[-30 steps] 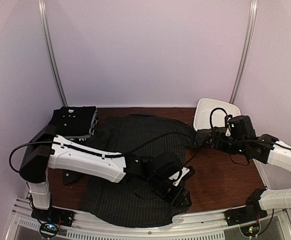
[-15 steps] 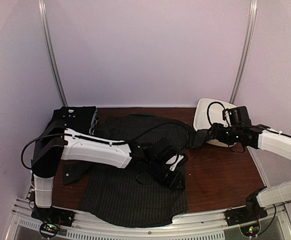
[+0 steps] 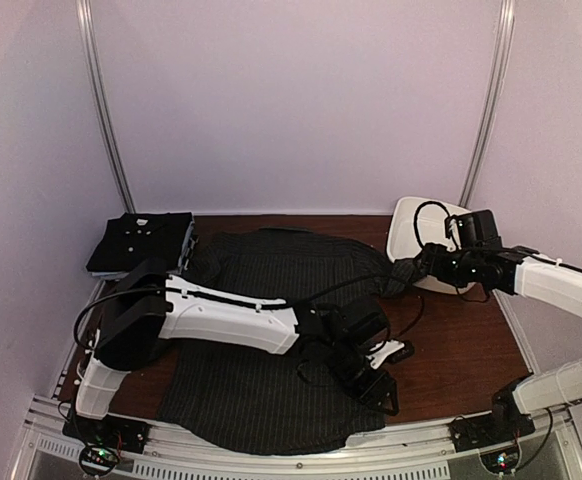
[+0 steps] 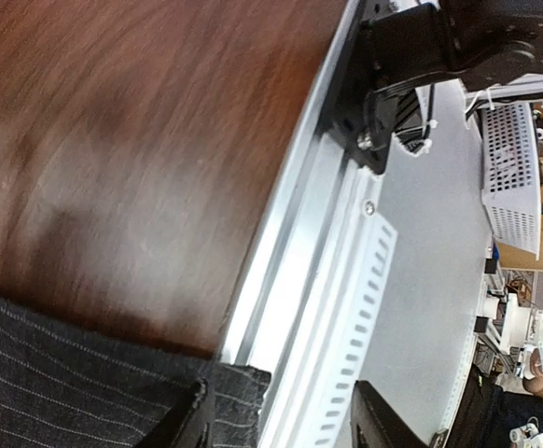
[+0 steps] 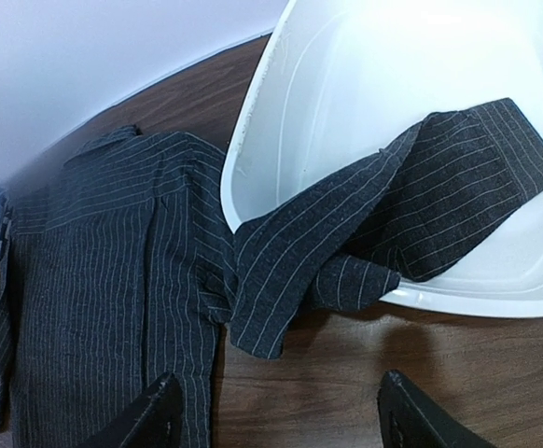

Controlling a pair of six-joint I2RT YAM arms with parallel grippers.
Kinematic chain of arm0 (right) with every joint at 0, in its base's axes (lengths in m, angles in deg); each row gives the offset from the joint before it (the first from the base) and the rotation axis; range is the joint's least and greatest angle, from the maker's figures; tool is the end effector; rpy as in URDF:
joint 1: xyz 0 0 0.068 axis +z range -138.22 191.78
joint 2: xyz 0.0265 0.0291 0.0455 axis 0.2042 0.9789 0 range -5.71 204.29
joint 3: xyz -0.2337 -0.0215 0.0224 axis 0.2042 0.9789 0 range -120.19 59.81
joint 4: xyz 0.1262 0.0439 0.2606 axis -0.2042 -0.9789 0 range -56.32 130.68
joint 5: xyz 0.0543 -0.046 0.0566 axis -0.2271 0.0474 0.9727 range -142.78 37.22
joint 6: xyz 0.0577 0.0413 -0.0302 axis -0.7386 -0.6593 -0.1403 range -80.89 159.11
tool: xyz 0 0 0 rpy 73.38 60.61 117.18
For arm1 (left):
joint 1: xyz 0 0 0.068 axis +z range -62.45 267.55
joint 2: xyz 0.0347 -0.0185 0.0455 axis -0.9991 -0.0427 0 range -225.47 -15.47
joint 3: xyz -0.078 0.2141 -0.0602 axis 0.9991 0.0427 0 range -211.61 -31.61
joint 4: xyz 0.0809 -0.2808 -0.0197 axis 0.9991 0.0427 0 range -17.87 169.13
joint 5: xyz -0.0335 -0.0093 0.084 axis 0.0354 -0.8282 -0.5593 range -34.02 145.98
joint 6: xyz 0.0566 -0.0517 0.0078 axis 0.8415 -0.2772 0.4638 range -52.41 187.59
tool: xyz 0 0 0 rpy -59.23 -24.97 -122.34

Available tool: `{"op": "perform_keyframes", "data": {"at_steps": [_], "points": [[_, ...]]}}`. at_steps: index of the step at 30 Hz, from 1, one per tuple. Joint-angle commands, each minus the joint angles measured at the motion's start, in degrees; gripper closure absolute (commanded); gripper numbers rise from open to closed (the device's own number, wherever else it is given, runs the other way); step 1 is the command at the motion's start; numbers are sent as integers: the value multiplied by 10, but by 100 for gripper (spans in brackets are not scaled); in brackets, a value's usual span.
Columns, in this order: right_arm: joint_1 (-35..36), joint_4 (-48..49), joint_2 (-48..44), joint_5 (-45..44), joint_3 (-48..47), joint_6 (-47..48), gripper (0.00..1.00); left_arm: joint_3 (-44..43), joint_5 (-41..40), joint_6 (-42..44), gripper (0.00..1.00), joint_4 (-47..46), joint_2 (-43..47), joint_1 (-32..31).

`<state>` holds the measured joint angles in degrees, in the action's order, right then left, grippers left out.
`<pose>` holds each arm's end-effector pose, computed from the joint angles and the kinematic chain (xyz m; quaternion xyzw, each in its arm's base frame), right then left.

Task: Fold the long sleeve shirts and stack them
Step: Flatten out the crumpled shirt at the center of the board.

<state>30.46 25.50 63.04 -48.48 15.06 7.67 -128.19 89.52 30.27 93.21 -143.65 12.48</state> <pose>0.3063 0.1086 0.1772 0.0843 0.8988 0.2123 0.3741 0.0953 -0.4980 0.0937 -0.3807 -0.8285 0.4067 0.0567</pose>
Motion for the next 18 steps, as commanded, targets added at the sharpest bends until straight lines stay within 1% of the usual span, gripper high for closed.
{"op": "perform_keyframes", "data": {"at_steps": [1, 4, 8, 12, 14, 18], "points": [[-22, 12, 32, -18, -38, 9, 27, -40, 24, 25, 48, -17, 4, 17], [-53, 20, 63, -11, -58, 21, 27, -24, -2, 25, 48, -18, 30, 40], [-106, 25, 113, -3, -91, 43, 27, 32, -32, 18, 48, -37, 86, 88], [-163, 34, 178, 14, -123, 57, 27, 69, -61, 25, 48, -29, 133, 128], [-178, 33, 212, 14, -144, 63, 27, 82, -65, 26, 48, -25, 152, 146], [-179, 25, 286, 6, -202, 70, 23, 99, -87, 33, 48, -15, 180, 170]]}}
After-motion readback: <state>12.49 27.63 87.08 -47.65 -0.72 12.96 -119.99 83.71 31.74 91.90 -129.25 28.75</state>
